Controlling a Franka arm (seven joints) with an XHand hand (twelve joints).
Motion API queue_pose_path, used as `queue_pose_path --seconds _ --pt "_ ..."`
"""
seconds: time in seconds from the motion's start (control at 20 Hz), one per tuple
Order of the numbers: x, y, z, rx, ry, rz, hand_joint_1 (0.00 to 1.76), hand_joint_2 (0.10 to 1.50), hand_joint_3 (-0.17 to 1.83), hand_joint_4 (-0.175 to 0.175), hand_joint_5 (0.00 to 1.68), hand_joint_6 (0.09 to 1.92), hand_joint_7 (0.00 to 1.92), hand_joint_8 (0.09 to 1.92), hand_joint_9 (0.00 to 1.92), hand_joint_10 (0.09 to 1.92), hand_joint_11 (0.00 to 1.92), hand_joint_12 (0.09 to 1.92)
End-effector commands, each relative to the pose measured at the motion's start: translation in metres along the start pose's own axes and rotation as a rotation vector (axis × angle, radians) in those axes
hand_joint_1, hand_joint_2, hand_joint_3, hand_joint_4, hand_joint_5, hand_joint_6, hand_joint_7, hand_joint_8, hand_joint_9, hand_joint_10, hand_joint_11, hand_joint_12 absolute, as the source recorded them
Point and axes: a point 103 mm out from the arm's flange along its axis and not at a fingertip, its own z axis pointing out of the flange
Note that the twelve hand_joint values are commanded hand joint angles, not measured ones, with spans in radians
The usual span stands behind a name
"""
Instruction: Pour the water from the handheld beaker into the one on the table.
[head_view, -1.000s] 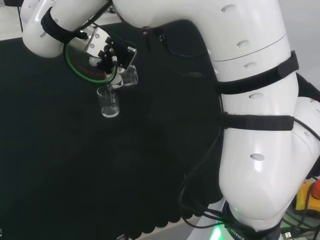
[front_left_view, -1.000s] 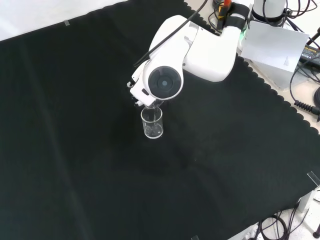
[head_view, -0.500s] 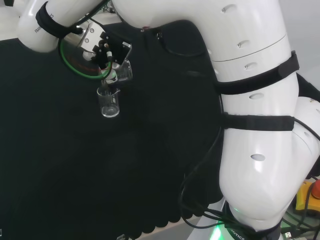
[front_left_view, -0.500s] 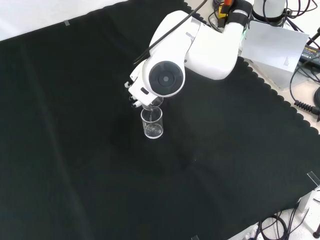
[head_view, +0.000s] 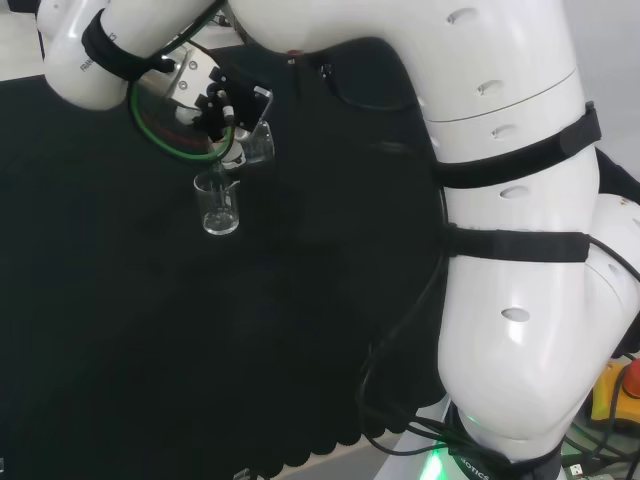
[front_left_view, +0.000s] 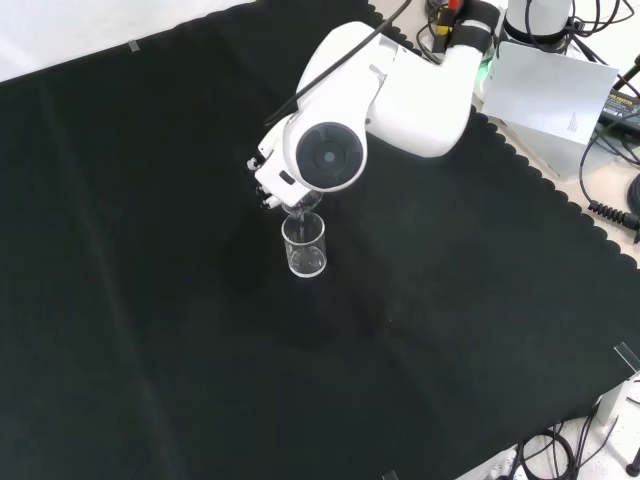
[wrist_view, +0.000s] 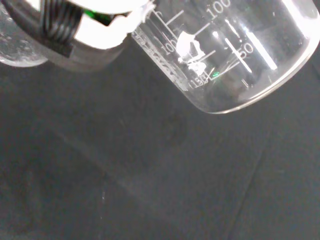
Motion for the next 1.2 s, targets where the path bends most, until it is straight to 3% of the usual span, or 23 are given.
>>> queue_pose_path --seconds 0.05,0.15,0.2,0.25,0.3,0.35,0.4,0.5,0.6,0.65,0.7,0.8,1.0,1.05,1.2 --pt "0.003 -0.002 -0.01 -0.015 -0.036 0.0 1.28 1.14 -0.17 -0.175 1.07 0.88 1.13 0.87 1.28 0.83 1.18 0.74" --pt "0.009 -0.002 -0.014 -0.004 -0.068 0.007 1.28 1.14 -0.17 -0.175 1.07 0.88 1.13 0.87 1.28 0.83 1.18 0.74" --pt "0.012 -0.002 -0.017 -0.007 0.007 -0.007 1.28 1.14 -0.17 -0.175 1.07 0.88 1.13 0.87 1.28 0.83 1.18 0.74" --pt "0.012 -0.002 -0.018 -0.008 0.017 -0.006 1.28 1.14 -0.17 -0.175 1.07 0.88 1.13 0.87 1.28 0.83 1.18 0.74" --pt "0.013 -0.002 -0.019 -0.05 0.007 -0.028 1.28 1.14 -0.17 -0.175 1.07 0.88 1.13 0.87 1.28 0.83 1.18 0.74" --pt "0.013 -0.002 -0.019 -0.042 -0.018 -0.017 1.28 1.14 -0.17 -0.175 1.07 0.88 1.13 0.87 1.28 0.83 1.18 0.74" --pt "0.014 -0.002 -0.02 -0.059 0.003 -0.034 1.28 1.14 -0.17 -0.175 1.07 0.88 1.13 0.87 1.28 0.83 1.18 0.74" --pt "0.014 -0.002 -0.021 -0.047 -0.04 -0.042 1.28 1.14 -0.17 -0.175 1.07 0.88 1.13 0.87 1.28 0.83 1.18 0.74" --pt "0.014 -0.002 -0.021 -0.017 -0.075 -0.013 1.28 1.14 -0.17 -0.175 1.07 0.88 1.13 0.87 1.28 0.83 1.18 0.74" --pt "0.015 -0.002 -0.023 -0.092 0.0 -0.073 1.28 1.14 -0.17 -0.175 1.07 0.88 1.13 0.87 1.28 0.83 1.18 0.74" --pt "0.017 -0.002 -0.025 -0.198 0.036 -0.196 1.28 1.14 -0.17 -0.175 1.07 0.88 1.12 0.87 1.28 0.83 1.18 0.74" --pt "0.017 -0.001 -0.025 -0.1 0.023 -0.1 1.28 1.14 -0.17 -0.175 1.07 0.88 1.12 0.87 1.28 0.83 1.18 0.74" --pt "0.016 0.0 -0.024 -0.025 -0.07 -0.024 1.28 1.14 -0.17 -0.175 1.07 0.88 1.12 0.88 1.28 0.83 1.18 0.74" --pt "0.016 0.0 -0.024 -0.082 -0.001 -0.081 1.28 1.14 -0.17 -0.175 1.07 0.88 1.12 0.88 1.28 0.83 1.18 0.74" --pt "0.001 0.002 -0.007 -0.07 0.023 -0.071 1.28 1.14 -0.17 -0.175 1.07 0.88 1.12 0.88 1.28 0.83 1.18 0.74"
